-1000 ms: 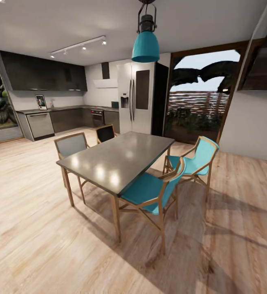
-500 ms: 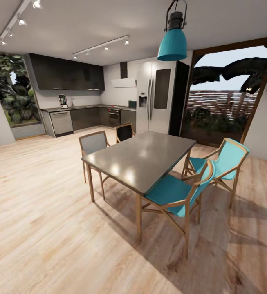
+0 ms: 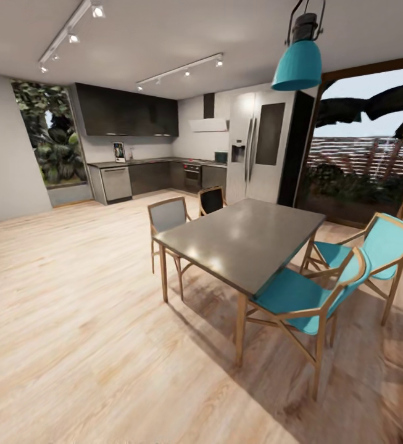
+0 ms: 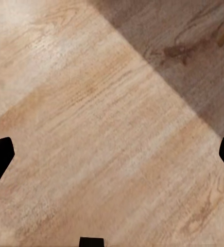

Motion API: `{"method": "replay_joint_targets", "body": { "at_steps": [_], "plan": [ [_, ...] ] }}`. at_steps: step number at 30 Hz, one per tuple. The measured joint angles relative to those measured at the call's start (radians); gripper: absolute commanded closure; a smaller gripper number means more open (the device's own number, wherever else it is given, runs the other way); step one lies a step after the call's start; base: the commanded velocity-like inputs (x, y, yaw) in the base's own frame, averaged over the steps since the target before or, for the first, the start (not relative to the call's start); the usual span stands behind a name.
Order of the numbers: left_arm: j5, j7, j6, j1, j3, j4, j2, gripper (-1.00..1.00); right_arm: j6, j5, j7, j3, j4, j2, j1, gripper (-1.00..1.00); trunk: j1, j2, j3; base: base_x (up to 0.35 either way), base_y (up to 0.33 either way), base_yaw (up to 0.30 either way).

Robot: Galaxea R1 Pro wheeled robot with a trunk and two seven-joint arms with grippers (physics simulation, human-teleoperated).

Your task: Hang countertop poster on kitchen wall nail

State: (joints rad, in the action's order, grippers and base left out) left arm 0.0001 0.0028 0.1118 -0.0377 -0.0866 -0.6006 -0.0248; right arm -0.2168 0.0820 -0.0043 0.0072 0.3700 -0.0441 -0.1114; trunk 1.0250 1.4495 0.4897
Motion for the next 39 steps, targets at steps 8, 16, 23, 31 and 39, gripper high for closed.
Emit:
{"method": "replay_joint_targets", "body": {
  "at_steps": [8, 16, 23, 31, 39],
  "plan": [
    [0.000, 0.000, 0.000, 0.000, 0.000, 0.000, 0.000, -1.00, 0.000, 0.000, -0.001, 0.000, 0.000, 0.000, 0.000, -1.00, 0.000, 0.000, 0.002, 0.076, 0.296, 0.277],
    [0.000, 0.000, 0.000, 0.000, 0.000, 0.000, 0.000, -1.00, 0.000, 0.000, -0.001, 0.000, 0.000, 0.000, 0.000, -1.00, 0.000, 0.000, 0.005, 0.174, 0.287, 0.279],
    [0.000, 0.000, -0.001, 0.000, 0.000, -0.001, 0.000, -1.00, 0.001, 0.000, 0.001, 0.000, 0.000, 0.000, 0.000, -1.00, 0.000, 0.000, 0.009, 0.244, 0.276, 0.261],
    [0.000, 0.000, -0.003, 0.000, 0.000, -0.001, -0.001, -1.00, 0.001, 0.018, 0.004, 0.000, -0.001, -0.003, 0.000, -1.00, 0.000, 0.000, 0.011, 0.257, 0.268, 0.062],
    [0.000, 0.000, -0.003, 0.000, -0.005, -0.001, -0.001, -1.00, 0.000, 0.027, 0.004, -0.001, -0.001, -0.001, 0.000, -1.00, -0.001, 0.000, 0.012, 0.273, 0.243, 0.054]
  ]
}}
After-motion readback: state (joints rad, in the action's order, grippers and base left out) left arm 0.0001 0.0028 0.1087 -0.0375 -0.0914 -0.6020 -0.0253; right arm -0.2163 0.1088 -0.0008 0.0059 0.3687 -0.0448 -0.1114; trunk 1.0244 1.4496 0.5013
